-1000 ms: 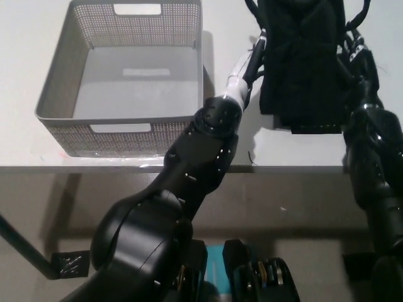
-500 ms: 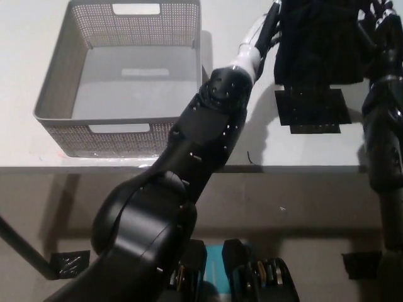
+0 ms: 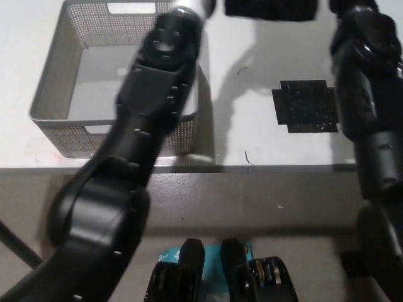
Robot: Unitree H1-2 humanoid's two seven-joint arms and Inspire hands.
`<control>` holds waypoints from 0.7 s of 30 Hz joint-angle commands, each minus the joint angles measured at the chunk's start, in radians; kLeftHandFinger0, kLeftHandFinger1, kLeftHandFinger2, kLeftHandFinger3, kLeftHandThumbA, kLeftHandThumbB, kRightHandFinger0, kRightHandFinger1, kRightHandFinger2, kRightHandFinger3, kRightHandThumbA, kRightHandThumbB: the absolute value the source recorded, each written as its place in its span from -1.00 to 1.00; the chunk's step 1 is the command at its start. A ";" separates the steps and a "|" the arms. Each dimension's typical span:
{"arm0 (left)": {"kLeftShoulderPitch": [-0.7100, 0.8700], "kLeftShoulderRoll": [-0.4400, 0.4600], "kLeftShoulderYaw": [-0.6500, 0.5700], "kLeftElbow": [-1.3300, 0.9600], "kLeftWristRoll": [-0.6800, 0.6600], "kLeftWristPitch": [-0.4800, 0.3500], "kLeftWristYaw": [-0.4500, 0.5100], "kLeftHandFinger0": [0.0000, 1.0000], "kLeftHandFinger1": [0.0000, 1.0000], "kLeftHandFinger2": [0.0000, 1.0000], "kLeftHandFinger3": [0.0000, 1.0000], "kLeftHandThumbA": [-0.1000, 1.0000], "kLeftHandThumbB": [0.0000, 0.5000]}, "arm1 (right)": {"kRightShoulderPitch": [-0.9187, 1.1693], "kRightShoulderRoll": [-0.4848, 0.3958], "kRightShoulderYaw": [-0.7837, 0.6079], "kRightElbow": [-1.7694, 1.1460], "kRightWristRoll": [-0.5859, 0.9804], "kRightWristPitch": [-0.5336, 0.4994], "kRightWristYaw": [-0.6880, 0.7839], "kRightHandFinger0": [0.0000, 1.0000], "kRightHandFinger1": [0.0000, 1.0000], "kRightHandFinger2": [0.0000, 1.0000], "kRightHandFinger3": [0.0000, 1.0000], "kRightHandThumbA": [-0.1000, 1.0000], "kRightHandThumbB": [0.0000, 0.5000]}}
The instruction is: Use both hands to pick up a lunch bag on the right hand side and place it into a container on the left hand side
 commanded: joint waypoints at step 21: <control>0.229 0.186 0.112 -0.650 -0.072 0.352 -0.031 1.00 1.00 1.00 1.00 1.00 0.37 | -0.398 0.338 0.109 0.529 -0.045 -0.250 0.157 1.00 1.00 1.00 1.00 1.00 -0.06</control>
